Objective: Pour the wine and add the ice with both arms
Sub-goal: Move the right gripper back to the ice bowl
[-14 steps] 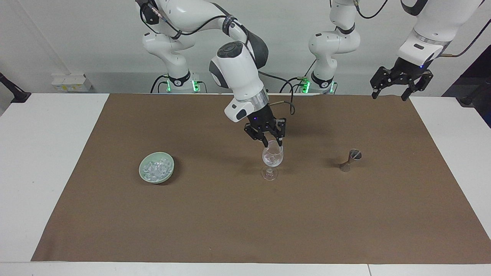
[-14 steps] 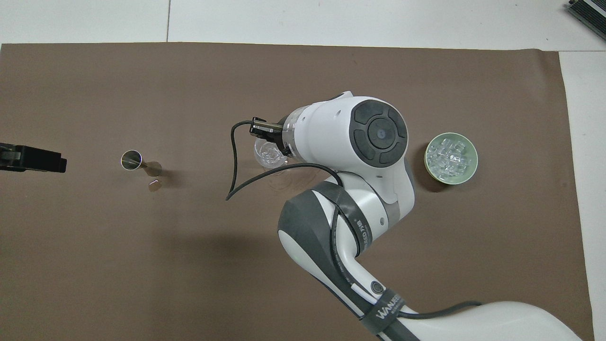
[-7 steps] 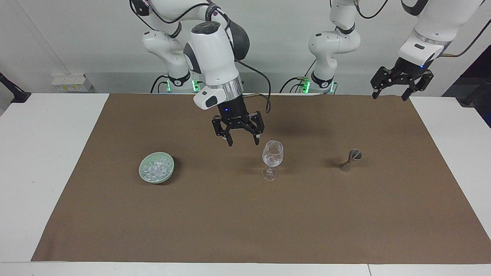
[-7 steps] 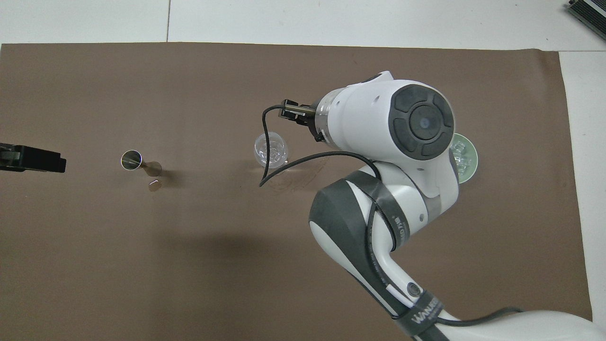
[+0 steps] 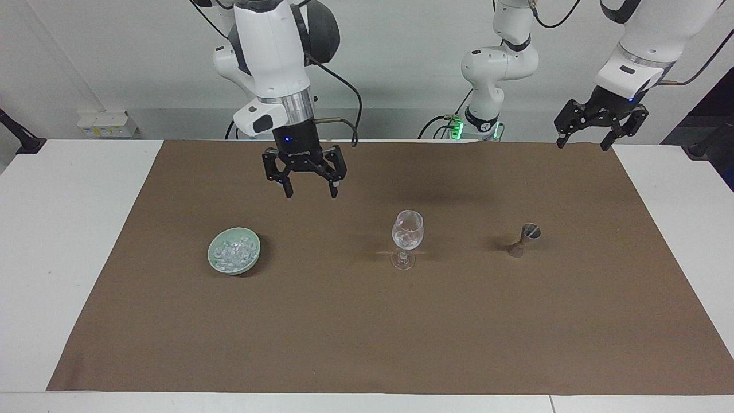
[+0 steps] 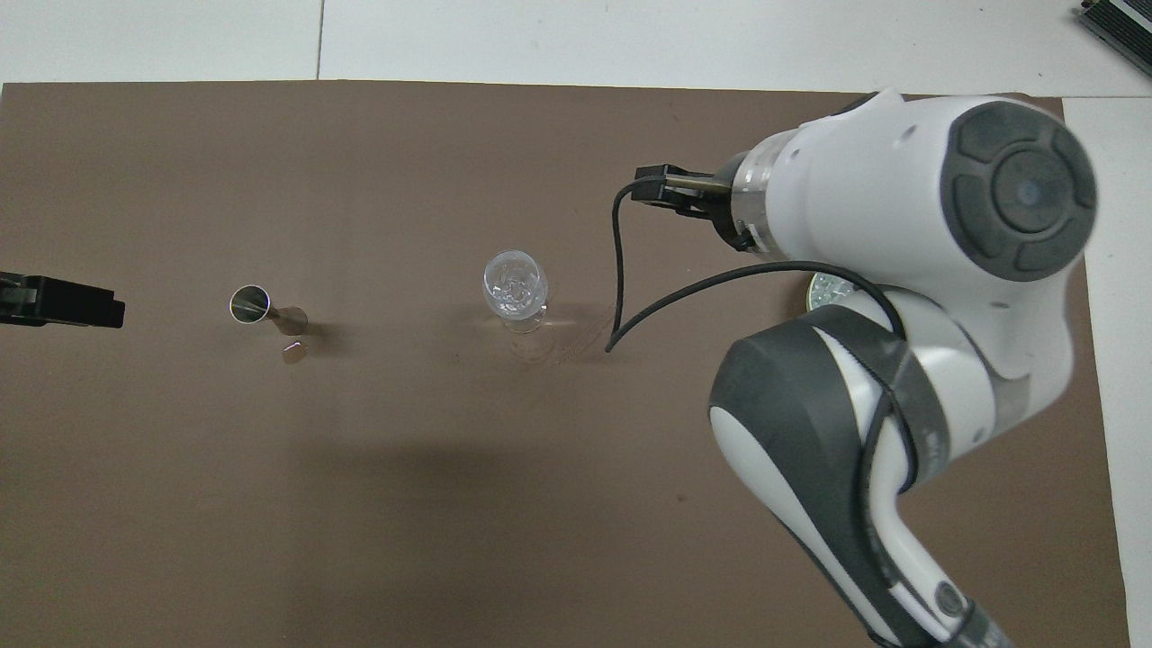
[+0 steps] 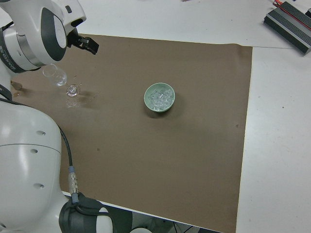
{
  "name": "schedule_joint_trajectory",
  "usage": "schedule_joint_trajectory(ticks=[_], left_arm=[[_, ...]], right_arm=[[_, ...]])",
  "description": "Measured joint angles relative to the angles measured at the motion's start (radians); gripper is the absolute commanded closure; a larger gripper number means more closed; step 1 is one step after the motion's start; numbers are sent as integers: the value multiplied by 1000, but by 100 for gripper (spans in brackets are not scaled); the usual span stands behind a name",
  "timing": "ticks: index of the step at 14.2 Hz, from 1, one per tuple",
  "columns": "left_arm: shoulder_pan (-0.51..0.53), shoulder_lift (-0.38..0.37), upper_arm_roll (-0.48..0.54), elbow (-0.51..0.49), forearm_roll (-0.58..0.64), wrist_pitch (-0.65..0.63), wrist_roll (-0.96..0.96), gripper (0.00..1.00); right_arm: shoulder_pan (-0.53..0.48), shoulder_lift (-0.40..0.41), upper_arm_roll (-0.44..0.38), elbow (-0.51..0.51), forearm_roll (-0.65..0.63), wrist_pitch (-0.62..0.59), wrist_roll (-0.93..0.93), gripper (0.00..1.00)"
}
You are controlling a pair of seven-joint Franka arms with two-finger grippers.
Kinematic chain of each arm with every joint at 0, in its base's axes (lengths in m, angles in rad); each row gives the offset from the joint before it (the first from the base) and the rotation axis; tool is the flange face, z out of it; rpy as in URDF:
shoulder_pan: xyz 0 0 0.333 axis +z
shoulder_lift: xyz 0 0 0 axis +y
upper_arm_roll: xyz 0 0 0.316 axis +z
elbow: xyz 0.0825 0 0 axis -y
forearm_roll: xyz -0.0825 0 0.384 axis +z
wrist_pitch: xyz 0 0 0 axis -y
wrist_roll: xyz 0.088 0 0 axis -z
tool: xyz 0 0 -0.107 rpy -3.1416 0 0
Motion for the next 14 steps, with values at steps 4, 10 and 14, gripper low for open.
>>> schedule_joint_trajectory(ticks=[4, 10, 14], left_arm=[[0, 0, 0, 0, 0, 0, 0, 0], [0, 0, 0, 0, 0, 0, 0, 0], [0, 0, 0, 0, 0, 0, 0, 0]], right_arm=[[-13, -29, -84, -2, 1, -149, -146, 0], [-30, -43, -159, -34, 2, -201, -290, 0], [-31, -78, -192, -66, 2, -201, -350, 0]])
